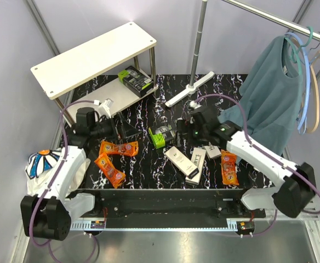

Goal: Place and organize the shaving razors onto the shelf

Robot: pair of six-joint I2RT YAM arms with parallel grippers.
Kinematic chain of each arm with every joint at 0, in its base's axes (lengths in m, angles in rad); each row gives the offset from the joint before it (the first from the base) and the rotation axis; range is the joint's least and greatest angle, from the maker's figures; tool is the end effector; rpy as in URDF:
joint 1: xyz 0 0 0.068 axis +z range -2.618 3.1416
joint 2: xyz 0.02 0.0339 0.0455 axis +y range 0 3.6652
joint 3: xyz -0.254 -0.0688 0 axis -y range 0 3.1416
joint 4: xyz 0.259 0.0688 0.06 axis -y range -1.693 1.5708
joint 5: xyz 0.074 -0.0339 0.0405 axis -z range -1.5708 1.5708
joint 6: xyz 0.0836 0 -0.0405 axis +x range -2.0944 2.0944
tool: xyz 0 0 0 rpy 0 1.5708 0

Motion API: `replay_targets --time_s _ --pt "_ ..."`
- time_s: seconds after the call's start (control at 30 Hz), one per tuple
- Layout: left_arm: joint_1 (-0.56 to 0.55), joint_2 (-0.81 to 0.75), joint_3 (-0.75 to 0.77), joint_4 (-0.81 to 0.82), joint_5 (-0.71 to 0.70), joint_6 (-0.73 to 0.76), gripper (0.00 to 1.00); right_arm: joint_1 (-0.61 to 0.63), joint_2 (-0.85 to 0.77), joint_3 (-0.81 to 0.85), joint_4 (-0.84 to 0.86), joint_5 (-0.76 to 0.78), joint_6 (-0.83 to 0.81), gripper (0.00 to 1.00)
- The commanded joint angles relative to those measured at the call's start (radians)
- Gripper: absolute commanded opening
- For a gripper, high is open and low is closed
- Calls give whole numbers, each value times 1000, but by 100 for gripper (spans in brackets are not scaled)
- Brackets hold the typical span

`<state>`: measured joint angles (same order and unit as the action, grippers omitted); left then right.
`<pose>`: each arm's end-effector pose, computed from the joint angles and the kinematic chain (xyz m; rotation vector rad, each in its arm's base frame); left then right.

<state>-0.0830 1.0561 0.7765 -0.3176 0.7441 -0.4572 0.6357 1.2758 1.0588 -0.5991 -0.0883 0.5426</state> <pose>0.2669 -0.0790 0.2446 0.0364 2.1941 -1.1117 0.2529 0.1958 0.2448 -0.1592 2.4814 0.6388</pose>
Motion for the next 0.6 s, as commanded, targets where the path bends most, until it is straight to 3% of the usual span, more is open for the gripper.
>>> replay_targets --time_s 0.0,0.13,0.23,0.57 --pt "-99 18 63 2 -37 -60 99 140 135 128 -221 199 -78 100" --pt "-162 85 64 3 -48 -109 99 312 321 304 -390 399 -76 100" --pt "-187 108 46 15 -58 -126 99 358 433 378 -508 513 -78 100" --pt "-189 97 -26 29 -55 -121 99 377 445 342 -481 509 -125 100"
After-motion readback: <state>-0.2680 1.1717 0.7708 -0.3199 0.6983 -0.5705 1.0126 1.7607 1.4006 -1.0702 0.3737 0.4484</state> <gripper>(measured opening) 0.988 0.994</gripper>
